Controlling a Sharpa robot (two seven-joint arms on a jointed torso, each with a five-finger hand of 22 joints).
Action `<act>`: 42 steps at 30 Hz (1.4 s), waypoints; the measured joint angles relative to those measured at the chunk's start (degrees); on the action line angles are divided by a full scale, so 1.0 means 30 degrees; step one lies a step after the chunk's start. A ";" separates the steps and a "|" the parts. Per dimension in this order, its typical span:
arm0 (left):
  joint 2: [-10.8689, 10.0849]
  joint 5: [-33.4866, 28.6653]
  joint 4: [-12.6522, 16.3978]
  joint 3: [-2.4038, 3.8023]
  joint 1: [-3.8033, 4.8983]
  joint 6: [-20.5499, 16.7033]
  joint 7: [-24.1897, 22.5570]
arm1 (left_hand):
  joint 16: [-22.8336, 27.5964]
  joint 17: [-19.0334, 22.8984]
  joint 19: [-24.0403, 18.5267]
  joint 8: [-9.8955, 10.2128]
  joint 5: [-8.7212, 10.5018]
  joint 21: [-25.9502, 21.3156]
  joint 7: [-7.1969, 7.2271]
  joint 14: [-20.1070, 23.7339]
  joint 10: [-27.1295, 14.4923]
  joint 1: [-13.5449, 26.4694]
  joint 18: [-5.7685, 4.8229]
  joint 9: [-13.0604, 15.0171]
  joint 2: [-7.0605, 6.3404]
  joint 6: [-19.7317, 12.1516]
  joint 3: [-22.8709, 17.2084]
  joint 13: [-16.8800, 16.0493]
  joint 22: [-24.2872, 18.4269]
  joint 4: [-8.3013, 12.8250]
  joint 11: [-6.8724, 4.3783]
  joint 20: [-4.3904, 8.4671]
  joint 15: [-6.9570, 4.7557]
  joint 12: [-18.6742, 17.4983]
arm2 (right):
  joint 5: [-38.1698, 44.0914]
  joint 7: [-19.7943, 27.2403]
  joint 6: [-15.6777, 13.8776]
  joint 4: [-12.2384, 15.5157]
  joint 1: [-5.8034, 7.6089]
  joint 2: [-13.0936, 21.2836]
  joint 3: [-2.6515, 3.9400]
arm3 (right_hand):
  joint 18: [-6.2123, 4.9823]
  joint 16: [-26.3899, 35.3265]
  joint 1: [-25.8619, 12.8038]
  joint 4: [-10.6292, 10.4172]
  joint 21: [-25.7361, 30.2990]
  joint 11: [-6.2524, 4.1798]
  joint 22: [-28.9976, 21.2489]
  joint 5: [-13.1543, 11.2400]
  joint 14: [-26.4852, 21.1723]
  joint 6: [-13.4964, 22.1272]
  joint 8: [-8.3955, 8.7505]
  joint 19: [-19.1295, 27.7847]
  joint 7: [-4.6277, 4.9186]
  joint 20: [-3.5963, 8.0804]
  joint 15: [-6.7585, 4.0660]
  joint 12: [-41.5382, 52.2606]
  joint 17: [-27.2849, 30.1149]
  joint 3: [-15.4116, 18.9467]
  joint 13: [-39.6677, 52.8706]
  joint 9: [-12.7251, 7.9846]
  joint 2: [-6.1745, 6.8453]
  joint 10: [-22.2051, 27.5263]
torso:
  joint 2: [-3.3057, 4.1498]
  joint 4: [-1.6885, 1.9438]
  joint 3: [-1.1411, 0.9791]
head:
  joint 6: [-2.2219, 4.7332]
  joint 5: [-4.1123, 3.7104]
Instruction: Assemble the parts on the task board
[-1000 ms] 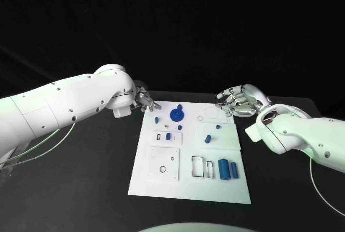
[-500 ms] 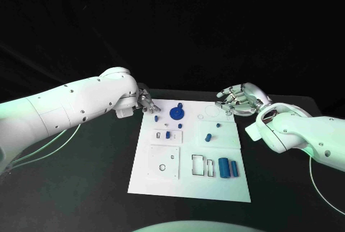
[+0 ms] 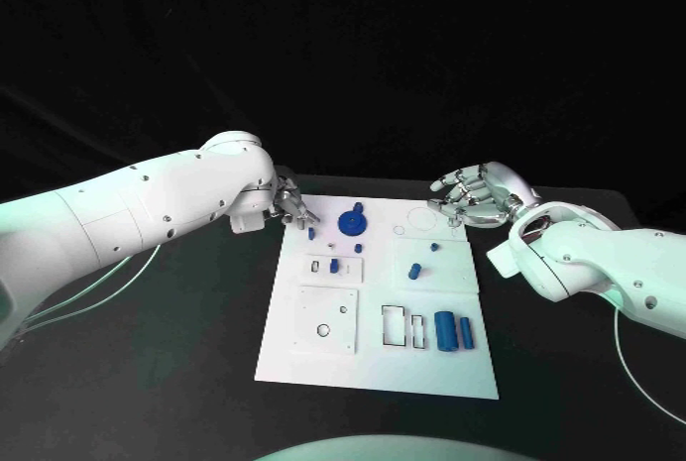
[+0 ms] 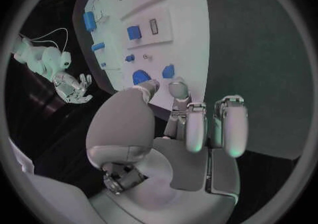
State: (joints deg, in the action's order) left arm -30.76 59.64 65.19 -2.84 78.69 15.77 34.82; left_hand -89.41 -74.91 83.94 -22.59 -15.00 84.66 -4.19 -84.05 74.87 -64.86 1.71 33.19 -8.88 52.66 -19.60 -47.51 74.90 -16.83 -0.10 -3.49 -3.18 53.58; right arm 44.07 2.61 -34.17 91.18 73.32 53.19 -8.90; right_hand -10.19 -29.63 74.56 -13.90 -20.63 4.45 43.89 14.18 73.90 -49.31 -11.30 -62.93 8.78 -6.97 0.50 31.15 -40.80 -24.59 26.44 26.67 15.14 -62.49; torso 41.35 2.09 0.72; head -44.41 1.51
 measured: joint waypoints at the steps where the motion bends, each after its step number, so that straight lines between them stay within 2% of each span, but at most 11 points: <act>1: 0.0004 -0.0025 -0.0001 0.0000 -0.0002 0.0036 0.0000 | 0.0000 -0.0001 0.0000 0.0000 0.0000 0.0000 0.0041 0.0000 0.0000 0.0000 0.0002 0.0002 0.0000 0.0041 0.0001 0.0000 0.0000 -0.0001 0.0000 0.0001 0.0001 0.0000 | 0.0000 0.0000 0.0000 -0.0001 0.0000 -0.0004 0.0000 | 0.0000 0.0000 0.0000 0.0000 0.0000 0.0000 0.0000 0.0000 0.0000 0.0000 0.0000 0.0000 0.0000 0.0000 0.0000 0.0000 0.0000 0.0000 0.0000 0.0000 0.0000 0.0000 | -0.0002 -0.0002 0.0000 | -0.0005 0.0004; 19: 0.0208 -0.0482 -0.0083 -0.0025 -0.0010 0.0291 -0.0006 | 0.0000 0.0000 0.0071 -0.0082 0.0001 0.0000 0.0135 0.0001 0.0066 0.0000 0.0000 0.0105 0.0000 0.0136 0.0052 -0.0018 0.0000 0.0051 -0.0066 0.0072 0.0002 0.0000 | 0.0002 0.0003 0.0003 0.0009 0.0000 -0.0030 0.0001 | 0.0001 0.0000 0.0003 -0.0001 0.0000 0.0000 0.0001 0.0000 0.0000 0.0000 0.0000 0.0000 0.0000 0.0000 0.0000 0.0000 0.0004 0.0000 0.0002 0.0000 0.0003 0.0000 | 0.0022 -0.0029 -0.0013 | -0.0024 -0.0009; 29: 0.0281 -0.0557 -0.0236 -0.0057 -0.0060 0.0536 0.0044 | 0.0000 0.0001 0.0000 -0.0081 -0.0098 0.0000 0.0146 0.0070 0.0135 -0.0248 -0.0001 0.0197 0.0248 0.0146 -0.0004 0.0005 0.0000 0.0107 -0.0136 0.0144 -0.0066 0.0000 | 0.0002 0.0003 0.0007 0.0029 0.0000 -0.0026 0.0001 | 0.0000 0.0000 0.0004 0.0000 0.0000 0.0000 0.0001 0.0000 0.0000 0.0000 0.0000 0.0000 0.0000 0.0000 0.0000 0.0000 0.0006 0.0000 0.0003 -0.0001 0.0004 0.0000 | 0.0024 -0.0020 -0.0013 | -0.0099 -0.0082; 42: 0.0382 -0.0564 -0.0442 -0.0066 -0.0092 0.0687 0.0087 | 0.0000 0.0001 0.0067 -0.0081 0.0280 0.0000 0.0204 0.0002 0.0204 -0.1359 -0.0001 0.0458 0.0499 0.0204 -0.0619 0.0113 0.0015 0.0291 -0.0204 0.0209 -0.0132 -0.0001 | 0.0003 0.0003 0.0017 0.0061 0.0000 -0.0022 0.0001 | 0.0001 0.0000 0.0005 0.0000 0.0000 0.0000 0.0002 0.0000 0.0000 0.0001 0.0000 0.0000 0.0000 0.0000 0.0000 0.0000 0.0009 -0.0001 0.0004 -0.0001 0.0005 0.0000 | 0.0015 -0.0015 0.0000 | -0.0159 -0.0150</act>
State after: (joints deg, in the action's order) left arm -29.61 57.95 63.87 -3.04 78.42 17.83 35.08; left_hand -89.41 -74.91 84.14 -22.83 -14.16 84.66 -3.58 -84.05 75.48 -68.94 1.71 34.56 -7.38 53.27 -21.46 -47.17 74.95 -15.96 -0.72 -2.86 -3.57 53.58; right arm 44.07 2.62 -34.12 91.36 73.32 53.12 -8.90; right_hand -10.18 -29.63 74.58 -13.90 -20.63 4.45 43.90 14.18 73.90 -49.31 -11.30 -62.93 8.78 -6.97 0.50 31.15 -40.77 -24.59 26.46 26.67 15.16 -62.49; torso 41.40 2.04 0.72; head -44.88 1.06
